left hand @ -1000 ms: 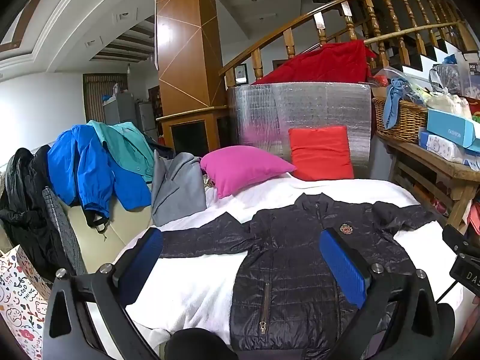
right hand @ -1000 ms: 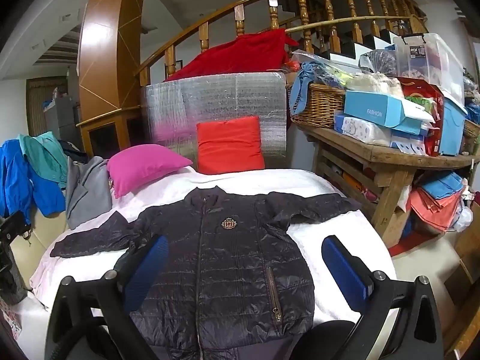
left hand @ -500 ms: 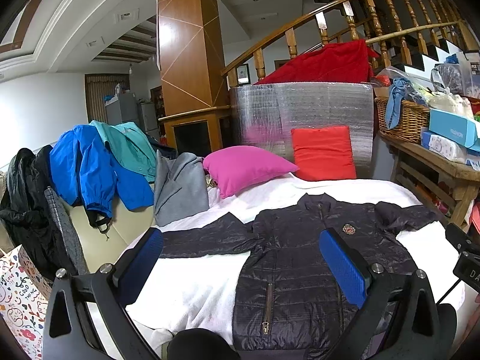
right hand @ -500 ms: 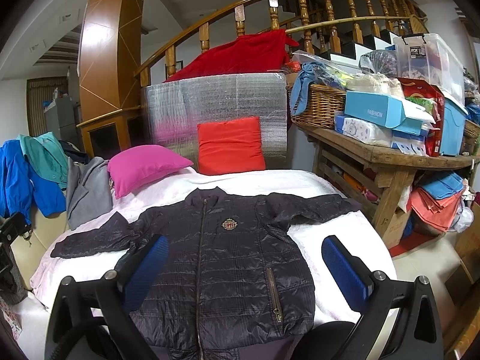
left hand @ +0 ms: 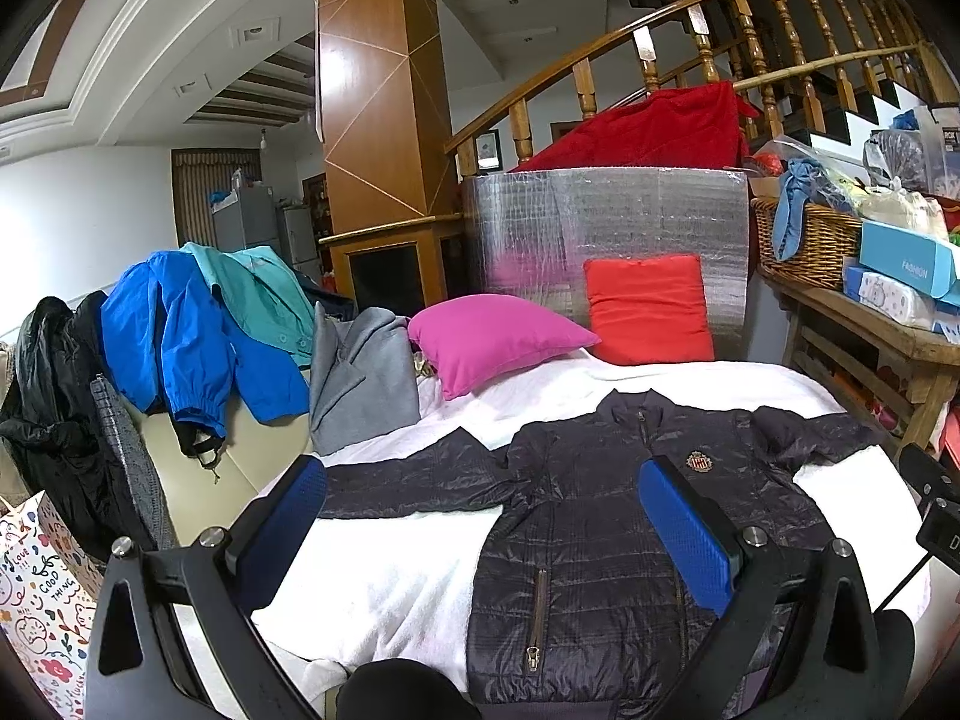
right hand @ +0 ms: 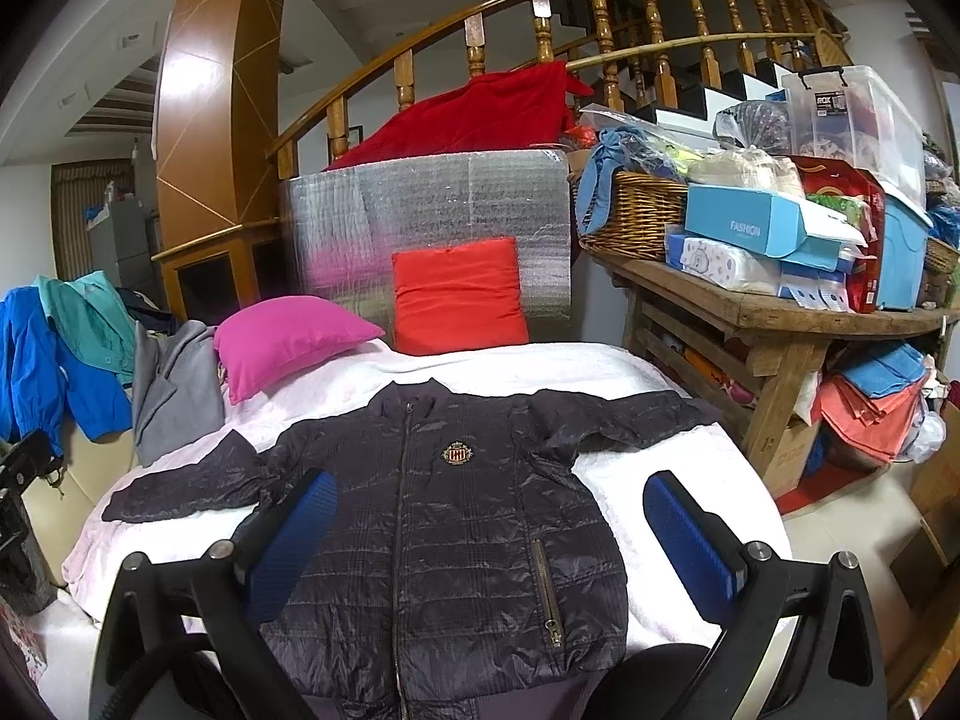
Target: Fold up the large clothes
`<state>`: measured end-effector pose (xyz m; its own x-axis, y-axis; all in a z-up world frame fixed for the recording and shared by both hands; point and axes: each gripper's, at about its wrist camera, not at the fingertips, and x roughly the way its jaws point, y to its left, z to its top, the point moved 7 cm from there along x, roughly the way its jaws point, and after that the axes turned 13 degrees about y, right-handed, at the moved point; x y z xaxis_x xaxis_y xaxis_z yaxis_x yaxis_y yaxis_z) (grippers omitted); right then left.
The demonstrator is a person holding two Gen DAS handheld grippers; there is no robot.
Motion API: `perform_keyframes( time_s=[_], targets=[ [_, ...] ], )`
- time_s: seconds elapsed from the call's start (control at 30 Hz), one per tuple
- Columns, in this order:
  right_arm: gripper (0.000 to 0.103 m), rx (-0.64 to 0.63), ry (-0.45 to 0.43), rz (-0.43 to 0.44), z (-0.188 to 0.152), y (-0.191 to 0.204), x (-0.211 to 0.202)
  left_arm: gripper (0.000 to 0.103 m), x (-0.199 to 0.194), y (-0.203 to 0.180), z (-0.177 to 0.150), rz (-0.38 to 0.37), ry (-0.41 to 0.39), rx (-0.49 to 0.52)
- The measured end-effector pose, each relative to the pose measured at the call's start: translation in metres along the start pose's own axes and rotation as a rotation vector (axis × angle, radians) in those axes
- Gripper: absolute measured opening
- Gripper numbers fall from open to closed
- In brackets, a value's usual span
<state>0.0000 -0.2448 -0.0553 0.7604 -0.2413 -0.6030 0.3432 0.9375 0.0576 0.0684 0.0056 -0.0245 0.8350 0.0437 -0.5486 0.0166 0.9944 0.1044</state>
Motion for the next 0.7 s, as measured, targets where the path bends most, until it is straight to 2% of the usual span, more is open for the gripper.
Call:
perform_keyframes(
  time_s=[0.7],
  targets=[
    [0.103, -0.007, 0.008, 0.003, -0.0047, 0.0046, 0.0034, 0.103, 0.0055, 0.0021, -0.0008, 0.0, 0.02, -0.003]
  ],
)
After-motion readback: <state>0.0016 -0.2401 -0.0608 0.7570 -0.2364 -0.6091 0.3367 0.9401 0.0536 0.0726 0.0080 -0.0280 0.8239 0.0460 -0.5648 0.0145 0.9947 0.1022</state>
